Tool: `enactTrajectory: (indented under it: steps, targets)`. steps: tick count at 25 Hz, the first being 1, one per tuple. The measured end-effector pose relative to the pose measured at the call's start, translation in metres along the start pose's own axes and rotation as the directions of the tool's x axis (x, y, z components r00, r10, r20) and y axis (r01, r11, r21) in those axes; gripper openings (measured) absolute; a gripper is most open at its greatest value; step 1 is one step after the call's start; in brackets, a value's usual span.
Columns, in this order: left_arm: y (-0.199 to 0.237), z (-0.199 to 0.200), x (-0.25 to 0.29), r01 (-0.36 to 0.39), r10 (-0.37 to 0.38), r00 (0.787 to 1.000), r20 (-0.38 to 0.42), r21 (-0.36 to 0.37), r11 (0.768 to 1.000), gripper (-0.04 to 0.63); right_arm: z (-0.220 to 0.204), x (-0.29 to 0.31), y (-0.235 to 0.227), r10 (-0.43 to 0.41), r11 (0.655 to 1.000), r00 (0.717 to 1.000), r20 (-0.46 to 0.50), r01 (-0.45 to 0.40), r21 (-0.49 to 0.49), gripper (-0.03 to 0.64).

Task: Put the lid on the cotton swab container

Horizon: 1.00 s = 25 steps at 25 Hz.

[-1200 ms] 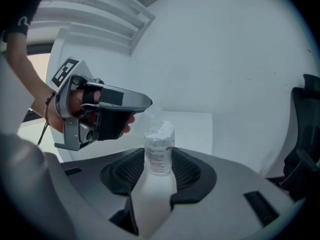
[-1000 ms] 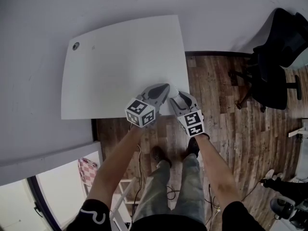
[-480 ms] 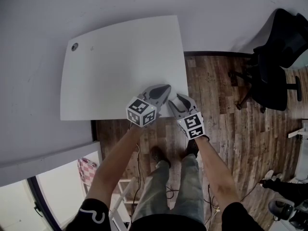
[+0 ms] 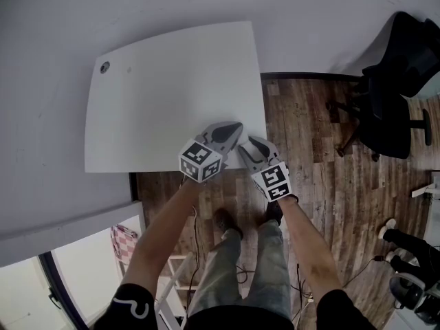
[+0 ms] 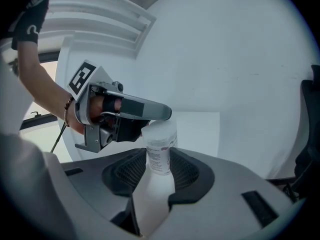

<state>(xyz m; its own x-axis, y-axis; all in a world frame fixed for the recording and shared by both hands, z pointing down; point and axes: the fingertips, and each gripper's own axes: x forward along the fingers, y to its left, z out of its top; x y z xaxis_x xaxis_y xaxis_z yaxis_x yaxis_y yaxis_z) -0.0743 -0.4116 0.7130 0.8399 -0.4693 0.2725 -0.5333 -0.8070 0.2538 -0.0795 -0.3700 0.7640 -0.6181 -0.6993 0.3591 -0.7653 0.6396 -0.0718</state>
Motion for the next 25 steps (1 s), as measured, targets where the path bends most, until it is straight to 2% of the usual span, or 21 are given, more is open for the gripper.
enactTrajectory:
  steps: [10, 18, 25]
  targets:
    - [-0.002, -0.002, 0.004, -0.006, 0.007, 1.0, -0.016, 0.037, 0.999, 0.025, 0.0, -0.003, -0.003, 0.031, 0.999, 0.999, 0.011, -0.031, 0.011, 0.155]
    - [-0.001, 0.0, 0.002, -0.038, 0.038, 0.999, 0.012, 0.003, 0.999, 0.025, -0.002, -0.018, -0.013, 0.039, 0.999, 0.999, -0.012, -0.039, -0.003, 0.143]
    - [-0.008, 0.029, -0.013, -0.095, 0.097, 0.994, 0.059, -0.023, 0.995, 0.025, 0.021, -0.044, -0.034, 0.032, 0.999, 0.999, -0.007, -0.032, -0.012, 0.135]
